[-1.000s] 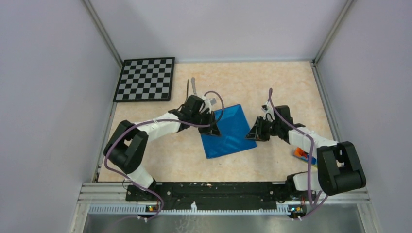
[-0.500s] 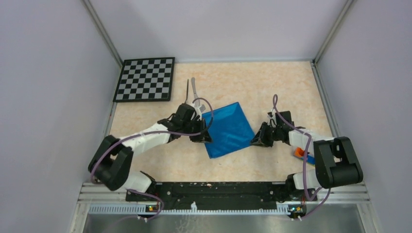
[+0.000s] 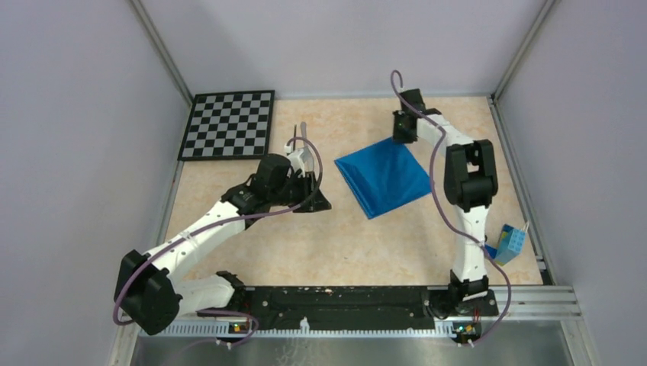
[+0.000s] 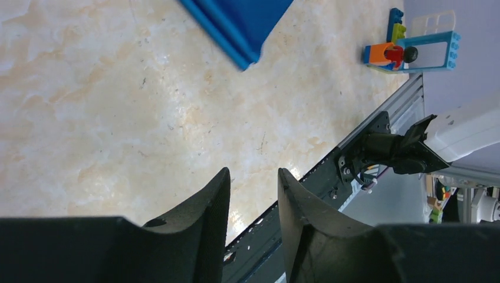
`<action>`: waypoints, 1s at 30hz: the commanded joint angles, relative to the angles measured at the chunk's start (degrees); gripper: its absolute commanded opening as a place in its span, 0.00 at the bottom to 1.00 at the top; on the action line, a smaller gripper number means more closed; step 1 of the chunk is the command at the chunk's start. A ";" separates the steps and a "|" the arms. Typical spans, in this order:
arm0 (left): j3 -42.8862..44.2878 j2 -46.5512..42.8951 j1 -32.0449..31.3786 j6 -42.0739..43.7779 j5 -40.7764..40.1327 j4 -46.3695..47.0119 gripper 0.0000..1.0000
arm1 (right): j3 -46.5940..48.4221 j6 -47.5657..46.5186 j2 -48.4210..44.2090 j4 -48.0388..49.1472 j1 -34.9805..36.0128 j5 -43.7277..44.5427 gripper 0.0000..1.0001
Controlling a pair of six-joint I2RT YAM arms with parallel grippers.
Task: Fold the napkin into a case and place the utensils inside
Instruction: Rotate the square-folded napkin at the center of the board.
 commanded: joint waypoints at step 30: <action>13.30 38.15 1.02 -12.32 8.56 28.80 0.30 | -57.95 7.41 -37.01 24.55 11.22 -21.12 0.00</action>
